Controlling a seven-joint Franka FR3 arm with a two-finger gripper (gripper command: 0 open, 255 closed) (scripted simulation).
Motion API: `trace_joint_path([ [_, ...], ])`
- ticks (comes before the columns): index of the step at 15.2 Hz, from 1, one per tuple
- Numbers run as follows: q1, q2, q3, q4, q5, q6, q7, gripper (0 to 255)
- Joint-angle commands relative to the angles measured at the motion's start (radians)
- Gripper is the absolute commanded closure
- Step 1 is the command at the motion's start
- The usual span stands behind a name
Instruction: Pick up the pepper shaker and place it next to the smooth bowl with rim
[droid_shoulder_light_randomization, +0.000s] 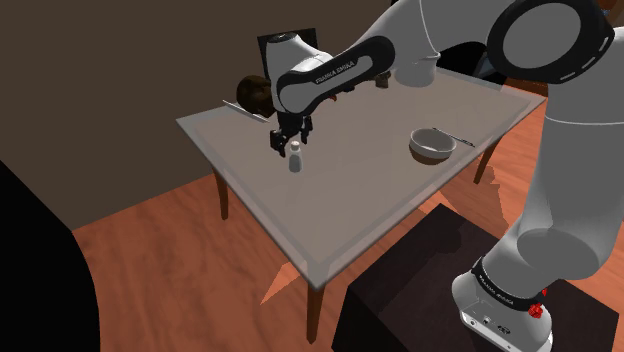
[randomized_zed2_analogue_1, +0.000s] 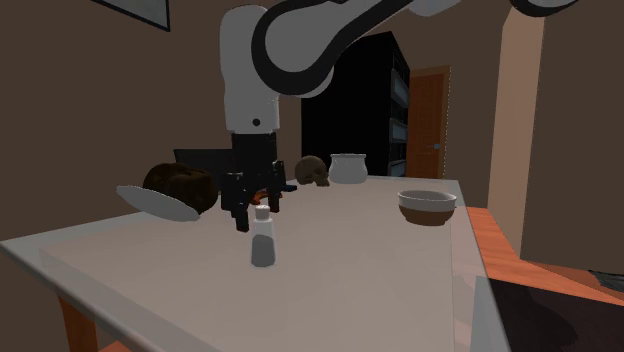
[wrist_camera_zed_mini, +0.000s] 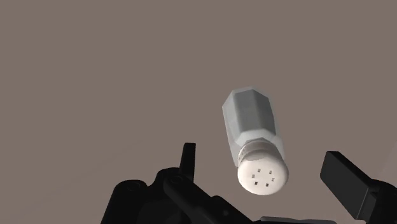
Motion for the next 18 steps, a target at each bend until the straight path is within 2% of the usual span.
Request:
trace_joint_path([
  [1,0.0,0.0,0.0,0.0,0.0,0.001,0.0,0],
  [3,0.0,0.0,0.0,0.0,0.0,0.001,0.0,0],
  [4,0.0,0.0,0.0,0.0,0.0,0.001,0.0,255],
  [13,0.0,0.0,0.0,0.0,0.0,0.001,0.0,255],
  [18,-0.003,-0.028,0.006,0.029,0.015,-0.054,-0.014,255],
])
